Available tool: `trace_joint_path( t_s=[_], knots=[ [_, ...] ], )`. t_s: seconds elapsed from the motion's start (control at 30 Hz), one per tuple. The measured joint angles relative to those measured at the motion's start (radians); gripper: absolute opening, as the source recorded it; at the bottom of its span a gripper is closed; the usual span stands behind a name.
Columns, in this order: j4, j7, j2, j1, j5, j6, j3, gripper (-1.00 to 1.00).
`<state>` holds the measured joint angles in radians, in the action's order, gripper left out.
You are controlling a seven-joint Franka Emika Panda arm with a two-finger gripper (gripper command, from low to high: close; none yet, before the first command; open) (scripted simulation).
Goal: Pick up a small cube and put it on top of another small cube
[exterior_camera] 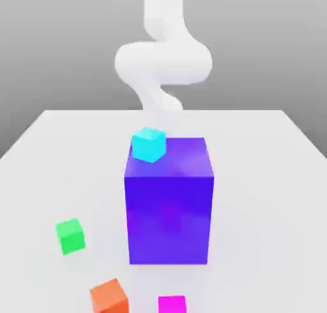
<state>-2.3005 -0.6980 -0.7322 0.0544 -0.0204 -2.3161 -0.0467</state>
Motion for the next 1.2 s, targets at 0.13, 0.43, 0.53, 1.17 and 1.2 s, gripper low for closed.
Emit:
trace_joint_path(
  t_s=[0.13,0.43,0.53,1.17,1.2],
  knots=[
    [-0.001,0.173,0.111,0.086,-0.04,-0.027,-0.076,0.0],
    [-0.003,0.569,0.355,0.24,-0.156,-0.084,-0.218,0.0],
    [-0.003,0.706,0.437,0.278,-0.202,-0.102,-0.253,0.0],
    [-0.014,1.469,0.925,0.319,-0.342,-0.244,-0.265,0.0],
    [-0.015,1.498,0.946,0.316,-0.334,-0.255,-0.262,0.0]
  ],
)
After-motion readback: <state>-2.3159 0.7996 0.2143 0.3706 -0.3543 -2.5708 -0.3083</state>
